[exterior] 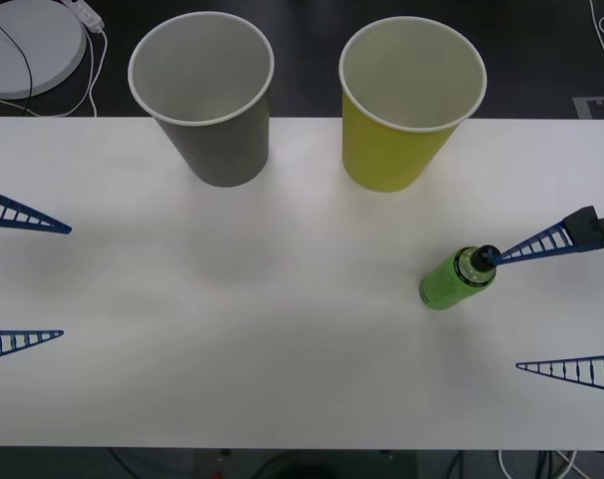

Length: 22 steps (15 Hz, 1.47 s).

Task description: Put the can into the green bin and the plastic bottle into the gray bin

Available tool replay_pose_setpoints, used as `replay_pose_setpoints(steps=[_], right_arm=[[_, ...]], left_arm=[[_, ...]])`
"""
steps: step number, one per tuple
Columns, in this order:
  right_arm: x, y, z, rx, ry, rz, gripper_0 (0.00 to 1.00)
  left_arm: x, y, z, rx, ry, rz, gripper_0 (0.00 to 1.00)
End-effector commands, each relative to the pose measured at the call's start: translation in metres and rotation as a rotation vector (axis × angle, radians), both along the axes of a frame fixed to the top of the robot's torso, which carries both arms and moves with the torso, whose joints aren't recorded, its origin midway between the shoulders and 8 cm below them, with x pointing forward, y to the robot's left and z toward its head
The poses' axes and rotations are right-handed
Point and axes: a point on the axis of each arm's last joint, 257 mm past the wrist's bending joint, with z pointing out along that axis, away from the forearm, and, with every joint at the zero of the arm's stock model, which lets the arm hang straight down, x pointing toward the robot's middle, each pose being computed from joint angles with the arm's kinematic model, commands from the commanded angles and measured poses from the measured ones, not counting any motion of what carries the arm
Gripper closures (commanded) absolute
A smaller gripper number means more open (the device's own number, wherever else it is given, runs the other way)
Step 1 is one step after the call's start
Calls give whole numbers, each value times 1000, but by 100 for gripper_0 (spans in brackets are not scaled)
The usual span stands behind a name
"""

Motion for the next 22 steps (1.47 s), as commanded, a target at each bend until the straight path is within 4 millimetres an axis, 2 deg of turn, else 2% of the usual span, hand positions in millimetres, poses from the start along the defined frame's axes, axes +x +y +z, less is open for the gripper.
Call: replay_pose_setpoints(steps=[1, 4, 5, 7, 11, 14, 22], right_arm=[[0, 0, 0, 0, 0, 0, 0], [0, 0, 0, 0, 0, 0, 0], [-11, 6, -12, 38, 57, 1, 0], [-20, 10, 0, 103, 91, 17, 0], [-25, 7, 3, 106, 102, 20, 0], [-23, -2, 2, 103, 77, -32, 0], [-4, -45, -13, 118, -73, -246, 0]], left_arm=[[0, 0, 0, 0, 0, 0, 0], [0, 0, 0, 0, 0, 0, 0], [0, 0, 0, 0, 0, 0, 0], [0, 0, 0, 0, 0, 0, 0], [0, 0, 0, 0, 0, 0, 0], [0, 0, 0, 0, 0, 0, 0], [0, 0, 0, 0, 0, 0, 0]])
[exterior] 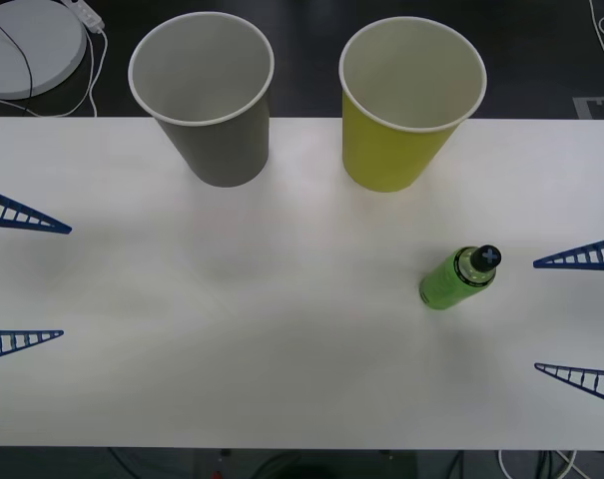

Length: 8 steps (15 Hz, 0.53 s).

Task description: Put the can into the green bin and the plastic bottle into the gray bin

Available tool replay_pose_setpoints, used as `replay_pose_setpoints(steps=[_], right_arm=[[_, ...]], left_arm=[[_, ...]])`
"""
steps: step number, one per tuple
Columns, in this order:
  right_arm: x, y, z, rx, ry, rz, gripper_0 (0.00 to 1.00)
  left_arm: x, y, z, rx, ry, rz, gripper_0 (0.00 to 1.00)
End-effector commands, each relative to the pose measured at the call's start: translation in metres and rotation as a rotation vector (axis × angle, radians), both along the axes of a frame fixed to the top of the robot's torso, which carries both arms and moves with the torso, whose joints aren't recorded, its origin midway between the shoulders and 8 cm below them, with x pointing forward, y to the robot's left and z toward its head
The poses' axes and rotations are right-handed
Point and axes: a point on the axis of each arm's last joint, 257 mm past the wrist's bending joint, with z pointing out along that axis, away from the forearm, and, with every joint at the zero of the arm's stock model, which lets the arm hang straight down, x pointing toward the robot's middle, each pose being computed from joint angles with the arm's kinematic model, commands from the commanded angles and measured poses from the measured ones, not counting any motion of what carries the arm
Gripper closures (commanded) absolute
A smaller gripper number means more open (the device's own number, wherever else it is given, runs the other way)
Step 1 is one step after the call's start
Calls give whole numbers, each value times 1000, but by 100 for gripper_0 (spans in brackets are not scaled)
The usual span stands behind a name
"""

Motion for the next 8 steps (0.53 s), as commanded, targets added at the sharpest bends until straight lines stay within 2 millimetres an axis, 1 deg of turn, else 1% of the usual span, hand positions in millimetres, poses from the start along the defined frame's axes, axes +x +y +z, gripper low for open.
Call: replay_pose_setpoints(steps=[1, 3, 8], right_arm=[[2, -15, -7, 9, -24, -80, 0], [1, -32, -15, 18, -22, -142, 0], [-2, -76, -40, 52, 46, -292, 0]], left_arm=[[0, 0, 0, 0, 0, 0, 0], [0, 0, 0, 0, 0, 0, 0], [0, 0, 0, 0, 0, 0, 0]])
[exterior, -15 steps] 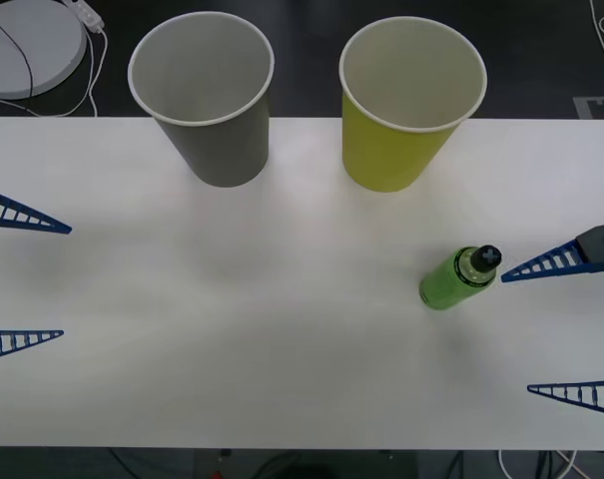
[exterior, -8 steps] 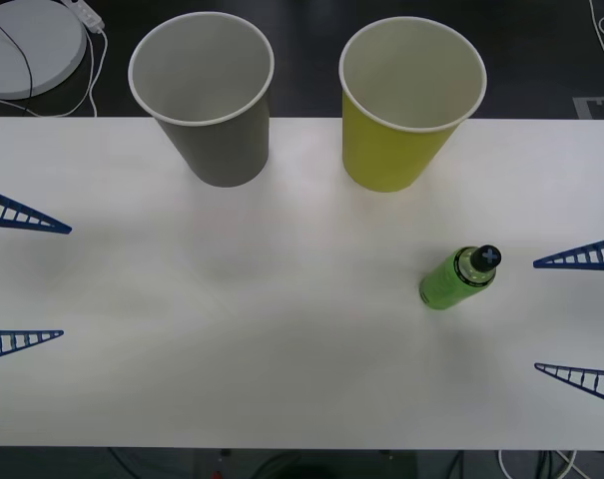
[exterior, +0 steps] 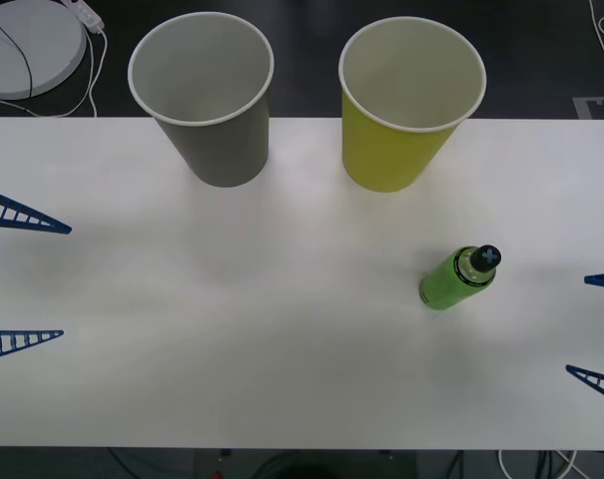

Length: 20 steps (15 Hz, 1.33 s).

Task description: Put the can into the green bin and the plastic bottle into the gray bin

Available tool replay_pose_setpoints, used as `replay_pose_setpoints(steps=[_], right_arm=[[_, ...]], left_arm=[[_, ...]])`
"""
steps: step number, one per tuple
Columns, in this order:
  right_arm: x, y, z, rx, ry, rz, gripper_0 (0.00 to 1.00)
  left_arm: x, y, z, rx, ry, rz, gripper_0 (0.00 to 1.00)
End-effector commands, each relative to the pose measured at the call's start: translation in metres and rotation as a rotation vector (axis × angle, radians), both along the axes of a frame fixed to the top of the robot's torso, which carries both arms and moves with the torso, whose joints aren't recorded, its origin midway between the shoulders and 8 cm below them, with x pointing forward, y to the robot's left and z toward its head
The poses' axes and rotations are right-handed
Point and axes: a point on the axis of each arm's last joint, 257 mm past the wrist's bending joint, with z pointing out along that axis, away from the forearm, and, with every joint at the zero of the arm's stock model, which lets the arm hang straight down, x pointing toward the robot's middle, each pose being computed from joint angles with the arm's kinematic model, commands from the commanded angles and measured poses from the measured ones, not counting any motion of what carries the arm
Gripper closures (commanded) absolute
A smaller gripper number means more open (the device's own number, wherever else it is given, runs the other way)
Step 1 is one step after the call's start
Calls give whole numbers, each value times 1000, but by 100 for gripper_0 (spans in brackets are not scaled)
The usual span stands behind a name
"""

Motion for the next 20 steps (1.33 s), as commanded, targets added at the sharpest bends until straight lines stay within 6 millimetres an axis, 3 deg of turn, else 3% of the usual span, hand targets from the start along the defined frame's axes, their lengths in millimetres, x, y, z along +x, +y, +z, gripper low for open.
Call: replay_pose_setpoints(steps=[1, 6, 14, 20], right_arm=[[1, -22, -12, 19, 16, -72, 0], [5, -47, -21, 106, 33, -191, 0], [16, -25, -49, 141, 41, -159, 0], [40, -18, -60, 123, -8, -169, 0]], left_arm=[[0, 0, 0, 0, 0, 0, 0], [0, 0, 0, 0, 0, 0, 0], [0, 0, 0, 0, 0, 0, 0], [0, 0, 0, 0, 0, 0, 0]])
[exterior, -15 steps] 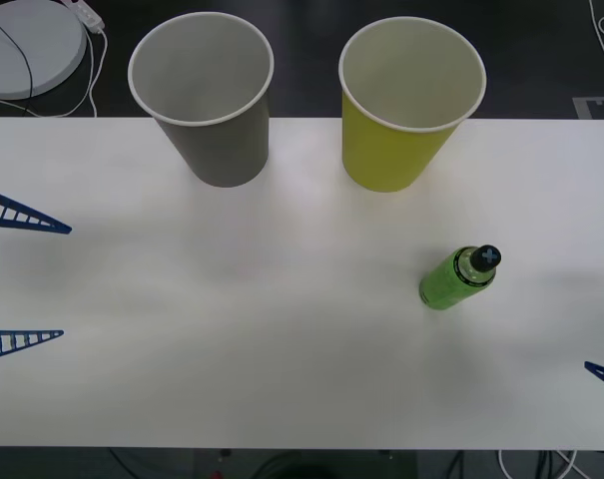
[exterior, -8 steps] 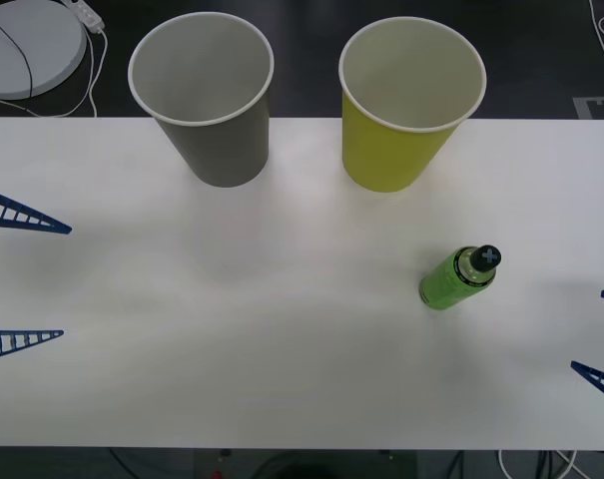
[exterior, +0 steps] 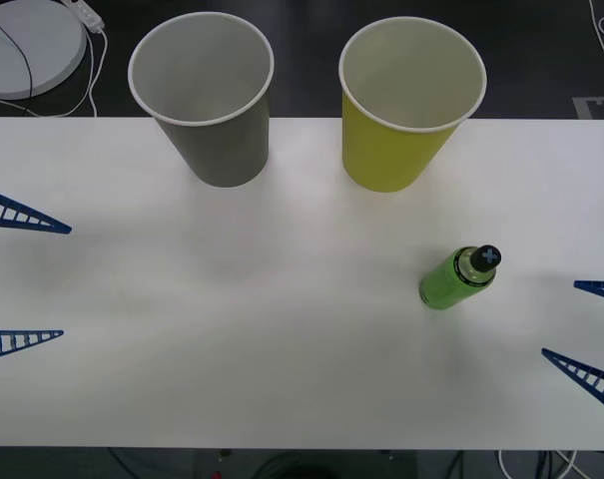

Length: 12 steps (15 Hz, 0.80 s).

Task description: Put the can into the green bin and the plastic bottle into the gray bin

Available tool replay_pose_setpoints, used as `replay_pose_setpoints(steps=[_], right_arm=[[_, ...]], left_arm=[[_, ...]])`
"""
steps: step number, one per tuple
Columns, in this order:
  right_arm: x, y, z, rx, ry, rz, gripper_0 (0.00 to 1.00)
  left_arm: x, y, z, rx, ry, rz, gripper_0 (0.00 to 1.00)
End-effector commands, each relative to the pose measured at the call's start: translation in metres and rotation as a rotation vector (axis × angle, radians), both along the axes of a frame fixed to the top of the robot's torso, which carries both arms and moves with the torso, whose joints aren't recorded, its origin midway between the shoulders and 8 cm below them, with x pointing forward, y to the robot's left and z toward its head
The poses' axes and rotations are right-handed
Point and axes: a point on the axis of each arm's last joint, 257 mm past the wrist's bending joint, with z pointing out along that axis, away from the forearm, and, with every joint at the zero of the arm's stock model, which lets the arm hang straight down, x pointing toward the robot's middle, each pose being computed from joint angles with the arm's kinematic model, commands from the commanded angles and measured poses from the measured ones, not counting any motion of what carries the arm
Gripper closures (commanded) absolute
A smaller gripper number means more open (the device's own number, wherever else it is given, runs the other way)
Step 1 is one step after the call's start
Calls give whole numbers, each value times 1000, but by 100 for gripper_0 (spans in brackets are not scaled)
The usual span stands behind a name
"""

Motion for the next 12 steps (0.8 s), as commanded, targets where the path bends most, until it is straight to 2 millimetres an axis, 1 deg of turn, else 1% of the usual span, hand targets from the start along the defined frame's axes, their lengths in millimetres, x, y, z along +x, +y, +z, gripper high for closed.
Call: replay_pose_setpoints(steps=[1, 5, 8, 12], right_arm=[[11, 6, -9, 7, -7, -1, 0], [23, 22, -18, 24, -12, 9, 0], [29, 39, -21, 38, -11, 31, 0], [41, 52, -18, 42, -27, 46, 0]], left_arm=[[0, 0, 0, 0, 0, 0, 0], [0, 0, 0, 0, 0, 0, 0], [0, 0, 0, 0, 0, 0, 0], [0, 0, 0, 0, 0, 0, 0]])
